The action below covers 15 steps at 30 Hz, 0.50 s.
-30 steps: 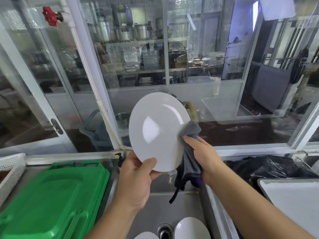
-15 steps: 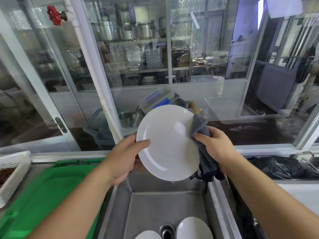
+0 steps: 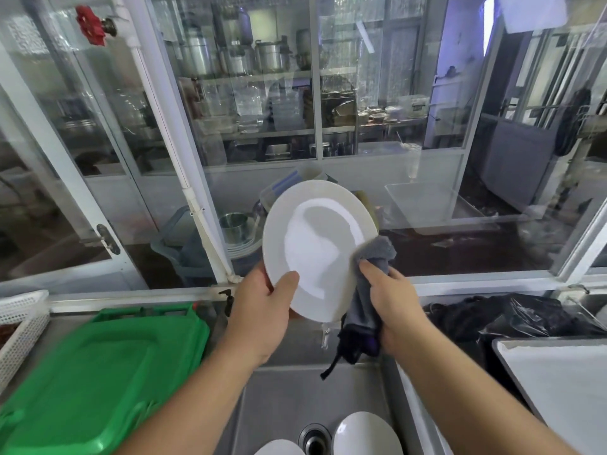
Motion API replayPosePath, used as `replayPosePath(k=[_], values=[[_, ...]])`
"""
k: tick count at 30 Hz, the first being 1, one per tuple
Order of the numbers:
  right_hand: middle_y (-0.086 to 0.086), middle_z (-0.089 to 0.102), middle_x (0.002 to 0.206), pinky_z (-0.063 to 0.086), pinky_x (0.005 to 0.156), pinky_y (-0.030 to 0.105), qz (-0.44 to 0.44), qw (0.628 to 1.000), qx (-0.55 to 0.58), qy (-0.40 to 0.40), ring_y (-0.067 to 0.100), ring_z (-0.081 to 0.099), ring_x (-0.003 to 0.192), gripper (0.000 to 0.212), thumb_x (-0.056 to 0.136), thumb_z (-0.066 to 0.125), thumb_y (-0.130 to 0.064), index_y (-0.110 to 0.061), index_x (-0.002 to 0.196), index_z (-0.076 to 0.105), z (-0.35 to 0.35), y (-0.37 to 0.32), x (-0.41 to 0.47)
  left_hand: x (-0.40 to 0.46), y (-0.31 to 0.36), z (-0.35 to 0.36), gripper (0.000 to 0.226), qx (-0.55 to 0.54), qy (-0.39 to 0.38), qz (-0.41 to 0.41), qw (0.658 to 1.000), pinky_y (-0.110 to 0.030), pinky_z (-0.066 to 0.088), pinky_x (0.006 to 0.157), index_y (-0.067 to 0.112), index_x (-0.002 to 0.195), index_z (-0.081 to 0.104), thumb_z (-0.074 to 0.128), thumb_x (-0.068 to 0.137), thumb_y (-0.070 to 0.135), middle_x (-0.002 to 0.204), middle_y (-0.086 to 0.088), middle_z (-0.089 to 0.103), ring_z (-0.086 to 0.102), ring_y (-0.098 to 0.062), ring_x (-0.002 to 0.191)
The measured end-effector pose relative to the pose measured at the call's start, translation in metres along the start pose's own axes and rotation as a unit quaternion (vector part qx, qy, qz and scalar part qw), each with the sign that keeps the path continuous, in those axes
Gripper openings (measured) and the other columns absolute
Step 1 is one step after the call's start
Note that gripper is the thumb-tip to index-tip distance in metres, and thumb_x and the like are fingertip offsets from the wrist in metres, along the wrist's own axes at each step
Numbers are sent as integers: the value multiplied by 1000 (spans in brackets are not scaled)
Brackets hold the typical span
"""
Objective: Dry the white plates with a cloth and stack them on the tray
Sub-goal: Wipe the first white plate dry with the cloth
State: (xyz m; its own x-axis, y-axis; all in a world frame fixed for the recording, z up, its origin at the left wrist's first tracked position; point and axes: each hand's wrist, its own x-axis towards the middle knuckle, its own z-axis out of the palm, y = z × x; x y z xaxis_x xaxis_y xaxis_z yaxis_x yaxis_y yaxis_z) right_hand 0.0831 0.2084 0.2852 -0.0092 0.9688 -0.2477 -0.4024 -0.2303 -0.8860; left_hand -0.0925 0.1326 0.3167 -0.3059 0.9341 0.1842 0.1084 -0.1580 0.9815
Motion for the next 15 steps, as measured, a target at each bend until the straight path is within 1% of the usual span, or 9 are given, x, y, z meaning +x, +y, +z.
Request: replayPosePath(k=[2, 4, 5, 7, 8, 11, 12, 14, 15], values=[[1, 81, 85, 62, 58, 34, 8, 999, 15, 29, 23, 80, 75, 15, 99, 70, -31, -18, 107, 70, 4, 15, -2, -7, -7, 8, 28, -18, 13, -2, 1000, -34, 64, 70, 59, 102, 69, 64, 85, 38, 108, 19, 77, 73, -2, 95], [3, 82, 89, 65, 69, 40, 6, 999, 8, 52, 28, 80, 83, 19, 98, 71, -33, -18, 108, 71, 3, 21, -3, -11, -14, 15, 29, -28, 20, -8, 999, -39, 65, 72, 58, 105, 68, 65, 85, 37, 110, 19, 76, 73, -3, 97], [5, 81, 90, 65, 71, 40, 3, 998, -1, 59, 30, 79, 85, 20, 98, 72, -33, -16, 107, 71, 1, 20, -2, -13, -16, 17, 31, -46, 16, -20, 999, -41, 65, 74, 56, 107, 69, 66, 85, 34, 112, 18, 76, 73, -5, 100], [6, 81, 86, 62, 64, 35, -5, 998, -17, 57, 28, 78, 82, 18, 99, 71, -29, -11, 104, 71, -3, 12, -1, -15, -15, 17, 34, -86, -11, -56, 995, -40, 65, 75, 54, 105, 71, 69, 82, 30, 114, 16, 76, 73, -8, 103], [6, 81, 84, 62, 63, 35, -12, 998, -27, 48, 28, 78, 80, 17, 100, 71, -27, -10, 103, 71, -5, 7, 0, -15, -13, 14, 33, -96, -28, -71, 992, -38, 64, 74, 53, 104, 73, 72, 81, 28, 113, 14, 77, 74, -9, 102], [5, 81, 89, 65, 83, 49, -62, 987, -142, 32, 29, 77, 87, 13, 99, 72, -26, -13, 99, 73, -13, -12, 3, -3, 2, -5, 21, -101, -47, -110, 988, -39, 64, 70, 34, 109, 75, 76, 91, 25, 111, 1, 79, 76, -23, 102], [1, 80, 88, 64, 85, 50, -90, 977, -190, 29, 26, 77, 87, 10, 97, 73, -28, -18, 97, 74, -16, -18, 4, 2, 8, -14, 17, -91, -47, -117, 988, -40, 64, 69, 31, 109, 76, 74, 93, 26, 110, -3, 79, 76, -27, 100], [-10, 78, 84, 64, 79, 44, -150, 951, -271, 14, 17, 75, 83, 5, 94, 74, -32, -27, 93, 73, -22, -31, 6, 12, 17, -31, 13, -52, -79, -124, 988, -40, 64, 68, 31, 102, 79, 68, 96, 28, 108, -7, 80, 77, -29, 96], [-12, 77, 84, 63, 76, 40, -174, 936, -306, 2, 13, 74, 82, 5, 93, 74, -33, -29, 93, 71, -23, -39, 6, 16, 19, -37, 18, -33, -103, -131, 985, -40, 64, 68, 31, 100, 81, 64, 101, 24, 107, -8, 80, 78, -29, 95]])
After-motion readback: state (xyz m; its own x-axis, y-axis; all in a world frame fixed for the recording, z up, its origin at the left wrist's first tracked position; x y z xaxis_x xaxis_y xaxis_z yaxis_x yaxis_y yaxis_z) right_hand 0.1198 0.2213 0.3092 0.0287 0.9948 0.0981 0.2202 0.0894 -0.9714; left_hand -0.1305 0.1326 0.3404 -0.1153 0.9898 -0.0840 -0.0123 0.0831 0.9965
